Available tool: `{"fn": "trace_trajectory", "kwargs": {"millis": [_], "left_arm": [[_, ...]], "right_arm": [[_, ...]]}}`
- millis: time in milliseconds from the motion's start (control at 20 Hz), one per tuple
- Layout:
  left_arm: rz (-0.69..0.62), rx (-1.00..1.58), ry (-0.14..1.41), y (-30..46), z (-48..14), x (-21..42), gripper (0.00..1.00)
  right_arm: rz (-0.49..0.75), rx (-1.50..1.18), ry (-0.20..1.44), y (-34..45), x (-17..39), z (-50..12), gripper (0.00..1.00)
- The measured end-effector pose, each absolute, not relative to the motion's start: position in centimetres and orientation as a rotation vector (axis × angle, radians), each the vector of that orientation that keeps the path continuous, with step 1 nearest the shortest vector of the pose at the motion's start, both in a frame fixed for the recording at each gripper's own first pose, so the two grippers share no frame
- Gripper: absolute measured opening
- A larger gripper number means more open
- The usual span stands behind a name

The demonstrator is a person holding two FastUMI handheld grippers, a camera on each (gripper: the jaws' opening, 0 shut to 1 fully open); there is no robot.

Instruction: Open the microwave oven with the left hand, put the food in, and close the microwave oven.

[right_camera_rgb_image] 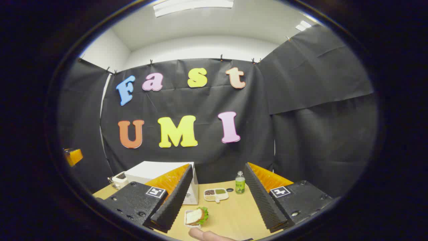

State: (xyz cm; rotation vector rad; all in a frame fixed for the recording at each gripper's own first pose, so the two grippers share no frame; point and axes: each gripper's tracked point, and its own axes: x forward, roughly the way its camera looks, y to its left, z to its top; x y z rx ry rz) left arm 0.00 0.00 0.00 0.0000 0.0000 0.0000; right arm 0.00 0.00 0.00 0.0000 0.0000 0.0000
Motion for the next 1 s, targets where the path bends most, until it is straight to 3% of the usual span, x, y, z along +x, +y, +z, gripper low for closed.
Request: {"fn": "trace_trajectory", "kwargs": {"millis": [50,100,700,1000], "left_arm": [[0.001,0.004,-0.002,0.2,0.0,-0.1,0.95],[0.002,0.016,-0.003,0.4,0.0,-0.1,0.95],[-0.001,0.006,-0.035,0.9,0.1,1.2,0.95],[-0.041,0.006,-0.011,-1.4,-2.5,5.2,0.95]], "right_arm": [[-0.002,0.002,0.004,-0.2,0.1,-0.1,0.91],[-0.005,0.002,0.008,-0.3,0.2,-0.1,0.98],[-0.015,0.008,0.034,-2.2,0.8,-1.3,0.99],[-0.026,0.017,-0.02,-3.2,0.4,-0.6,0.98]]}}
